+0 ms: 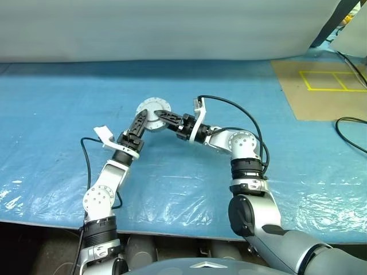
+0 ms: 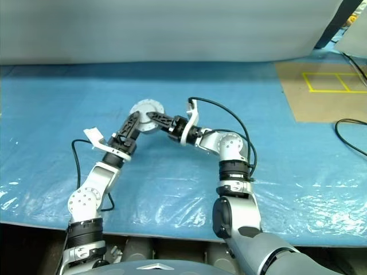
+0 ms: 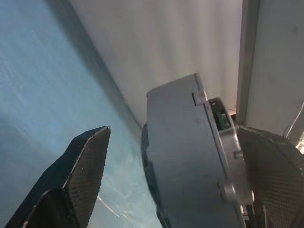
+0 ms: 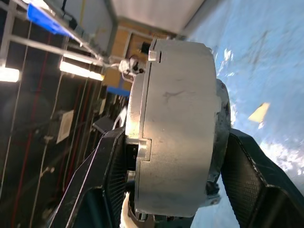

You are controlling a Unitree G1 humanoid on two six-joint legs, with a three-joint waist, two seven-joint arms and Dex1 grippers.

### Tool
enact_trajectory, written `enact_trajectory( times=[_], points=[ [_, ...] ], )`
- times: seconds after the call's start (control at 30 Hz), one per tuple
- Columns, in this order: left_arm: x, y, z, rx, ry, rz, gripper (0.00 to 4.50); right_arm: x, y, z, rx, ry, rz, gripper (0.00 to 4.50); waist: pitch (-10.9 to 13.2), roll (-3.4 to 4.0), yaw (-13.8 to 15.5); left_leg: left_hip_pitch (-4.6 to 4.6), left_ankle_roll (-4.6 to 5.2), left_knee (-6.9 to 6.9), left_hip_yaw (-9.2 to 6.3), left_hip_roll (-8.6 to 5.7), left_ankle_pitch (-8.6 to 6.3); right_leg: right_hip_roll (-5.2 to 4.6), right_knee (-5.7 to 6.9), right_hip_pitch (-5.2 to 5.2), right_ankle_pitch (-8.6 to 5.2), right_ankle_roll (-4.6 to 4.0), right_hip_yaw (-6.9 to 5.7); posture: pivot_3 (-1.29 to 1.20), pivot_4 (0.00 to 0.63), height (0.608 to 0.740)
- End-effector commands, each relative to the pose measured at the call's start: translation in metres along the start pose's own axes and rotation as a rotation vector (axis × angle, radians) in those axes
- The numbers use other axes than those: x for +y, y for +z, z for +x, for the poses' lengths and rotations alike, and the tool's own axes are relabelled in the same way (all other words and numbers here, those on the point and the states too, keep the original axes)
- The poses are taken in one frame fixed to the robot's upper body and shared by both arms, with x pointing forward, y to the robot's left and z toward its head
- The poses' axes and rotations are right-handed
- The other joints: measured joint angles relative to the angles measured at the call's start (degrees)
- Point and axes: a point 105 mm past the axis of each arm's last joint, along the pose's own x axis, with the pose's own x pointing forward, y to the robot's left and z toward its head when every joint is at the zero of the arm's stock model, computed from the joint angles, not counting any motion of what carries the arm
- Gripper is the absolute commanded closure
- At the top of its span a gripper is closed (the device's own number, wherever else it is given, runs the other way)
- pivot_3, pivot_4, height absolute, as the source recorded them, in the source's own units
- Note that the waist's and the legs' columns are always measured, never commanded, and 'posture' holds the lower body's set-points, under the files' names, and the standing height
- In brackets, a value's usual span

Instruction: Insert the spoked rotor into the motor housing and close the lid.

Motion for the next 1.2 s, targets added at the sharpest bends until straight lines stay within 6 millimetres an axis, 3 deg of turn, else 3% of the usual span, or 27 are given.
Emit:
enact_trajectory(
  times=[0.03, 0.1, 0.3, 0.33, 0.7, 0.73, 0.83, 0.87, 1.03, 1.2],
  points=[
    [-0.01, -0.004, 0.005, 0.032, -0.038, -0.022, 0.04, 0.029, -0.005, 0.01, 0.001, 0.154, -0.011, 2.02, 0.0, 0.0, 0.02, 0.0, 0.0, 0.01, -0.01, 0.0, 0.0, 0.0, 0.0, 0.02, 0.0, 0.0, -0.01, 0.0, 0.15, 0.74],
    [-0.01, -0.006, 0.007, 0.042, -0.029, -0.023, 0.21, 0.031, -0.008, 0.011, 0.014, 0.164, -0.01, 2.02, 0.0, 0.0, 0.02, 0.0, 0.0, 0.05, -0.02, 0.0, 0.0, 0.0, 0.01, 0.03, 0.0, 0.01, -0.01, 0.0, 0.15, 0.74],
    [-0.011, 0.004, 0.009, -0.009, -0.022, -0.05, 1.8, 0.029, -0.006, 0.01, -0.004, 0.154, -0.012, 2.02, 0.0, 0.0, 0.02, -0.03, 0.0, 0.08, -0.06, 0.01, 0.0, 0.0, 0.02, 0.05, 0.01, 0.01, -0.05, 0.0, 0.15, 0.74],
    [-0.012, 0.003, 0.009, -0.008, -0.024, -0.05, 1.85, 0.029, -0.006, 0.01, -0.006, 0.154, -0.011, 2.02, 0.0, -0.01, 0.02, -0.05, 0.0, 0.08, -0.07, 0.0, 0.0, -0.01, 0.01, 0.05, 0.01, 0.01, -0.06, 0.0, 0.15, 0.74],
    [-0.017, -0.002, 0.016, -0.001, -0.031, -0.086, 1.86, 0.028, 0.001, 0.012, -0.037, 0.142, 0.009, 2.02, 0.0, -0.01, 0.03, -0.07, 0.0, 0.13, -0.1, 0.01, 0.0, -0.01, 0.02, 0.06, 0.01, 0.01, -0.1, 0.0, 0.15, 0.74],
    [-0.019, 0.0, 0.017, -0.016, -0.037, -0.108, 1.86, 0.026, 0.002, 0.012, -0.046, 0.127, 0.003, 1.34, 0.0, -0.01, 0.09, -0.08, 0.0, 0.14, -0.11, 0.01, 0.0, -0.01, 0.02, 0.06, 0.01, 0.02, -0.1, 0.0, 0.15, 0.74],
    [-0.018, 0.007, 0.018, -0.071, -0.035, -0.155, 1.86, 0.021, 0.005, 0.012, -0.057, 0.099, -0.004, 0.42, 0.0, -0.01, 0.12, -0.11, 0.0, 0.18, -0.11, 0.0, 0.0, -0.02, 0.03, 0.07, 0.01, 0.02, -0.1, 0.0, 0.15, 0.74],
    [-0.017, 0.011, 0.018, -0.103, -0.032, -0.172, 1.86, 0.02, 0.006, 0.012, -0.061, 0.09, -0.013, 0.16, 0.0, -0.01, 0.11, -0.11, 0.0, 0.19, -0.11, 0.01, 0.0, -0.02, 0.03, 0.07, 0.02, 0.03, -0.1, 0.0, 0.15, 0.74],
    [-0.001, 0.041, 0.012, -0.311, 0.003, -0.282, 1.86, 0.006, 0.017, 0.007, -0.113, -0.002, -0.066, 0.16, 0.01, -0.02, -0.1, -0.12, 0.0, 0.21, -0.12, 0.03, 0.0, -0.01, 0.06, 0.07, 0.02, 0.03, -0.11, 0.0, 0.15, 0.74],
    [0.034, 0.074, 0.003, -0.501, 0.108, -0.2, 1.86, -0.011, 0.027, 0.002, -0.164, -0.103, -0.132, 0.16, 0.01, -0.03, 0.05, -0.15, 0.01, 0.25, -0.14, 0.02, 0.0, -0.01, 0.06, 0.13, 0.02, 0.04, -0.13, 0.0, 0.15, 0.74]
  ],
)
